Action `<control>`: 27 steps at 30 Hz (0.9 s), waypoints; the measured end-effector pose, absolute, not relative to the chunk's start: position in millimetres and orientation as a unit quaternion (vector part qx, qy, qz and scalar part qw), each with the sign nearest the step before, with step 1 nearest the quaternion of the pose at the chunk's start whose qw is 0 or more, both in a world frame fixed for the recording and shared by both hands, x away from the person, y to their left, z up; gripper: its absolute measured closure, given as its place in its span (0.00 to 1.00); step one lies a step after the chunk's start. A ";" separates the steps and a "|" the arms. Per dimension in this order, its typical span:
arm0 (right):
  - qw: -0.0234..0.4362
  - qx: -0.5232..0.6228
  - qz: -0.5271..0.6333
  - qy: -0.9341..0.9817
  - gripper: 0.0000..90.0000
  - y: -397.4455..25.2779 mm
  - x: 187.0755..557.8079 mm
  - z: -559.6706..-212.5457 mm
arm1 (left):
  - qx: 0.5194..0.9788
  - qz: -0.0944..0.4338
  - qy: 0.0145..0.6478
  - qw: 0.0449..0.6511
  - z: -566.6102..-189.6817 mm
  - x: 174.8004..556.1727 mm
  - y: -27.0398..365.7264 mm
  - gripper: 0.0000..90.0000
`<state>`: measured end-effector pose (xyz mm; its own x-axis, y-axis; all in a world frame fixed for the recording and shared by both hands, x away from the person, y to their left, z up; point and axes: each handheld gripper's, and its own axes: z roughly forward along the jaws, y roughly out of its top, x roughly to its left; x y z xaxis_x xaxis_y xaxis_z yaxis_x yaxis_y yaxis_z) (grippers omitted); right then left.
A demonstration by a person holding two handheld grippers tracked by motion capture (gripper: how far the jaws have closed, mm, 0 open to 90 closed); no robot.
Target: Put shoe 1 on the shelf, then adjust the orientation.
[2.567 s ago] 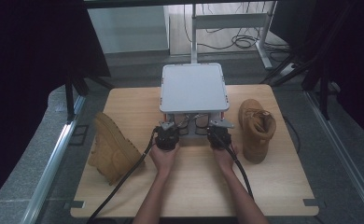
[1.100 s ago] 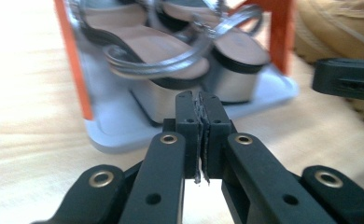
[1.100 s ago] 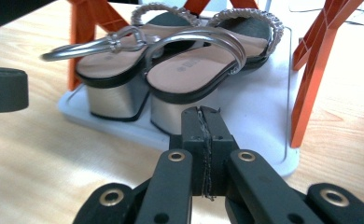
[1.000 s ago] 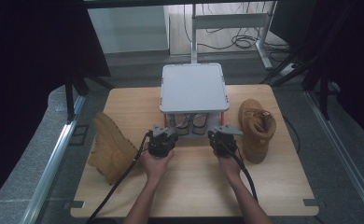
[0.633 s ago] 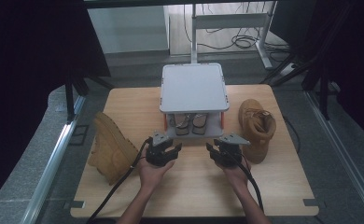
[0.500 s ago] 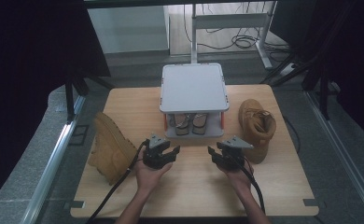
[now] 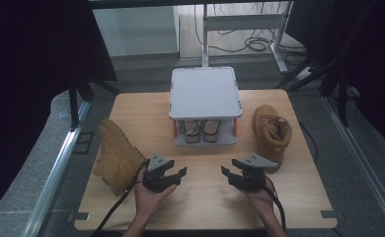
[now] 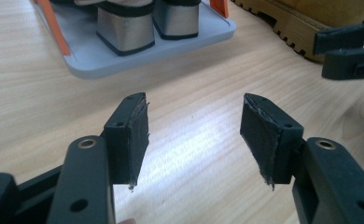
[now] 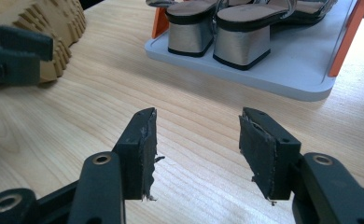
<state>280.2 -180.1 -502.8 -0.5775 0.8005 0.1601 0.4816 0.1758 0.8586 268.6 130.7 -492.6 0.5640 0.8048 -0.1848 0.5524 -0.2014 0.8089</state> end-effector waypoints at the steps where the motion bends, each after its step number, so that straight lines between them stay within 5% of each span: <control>1: 0.164 0.428 0.481 0.747 0.52 -181.3 278.9 -502.6 | 0.761 0.143 0.446 0.448 -492.5 266.4 132.3 0.46; 27: 0.173 0.430 0.472 0.750 0.50 -190.5 265.5 -506.8 | 0.740 0.183 0.461 0.454 -470.3 238.7 197.5 0.49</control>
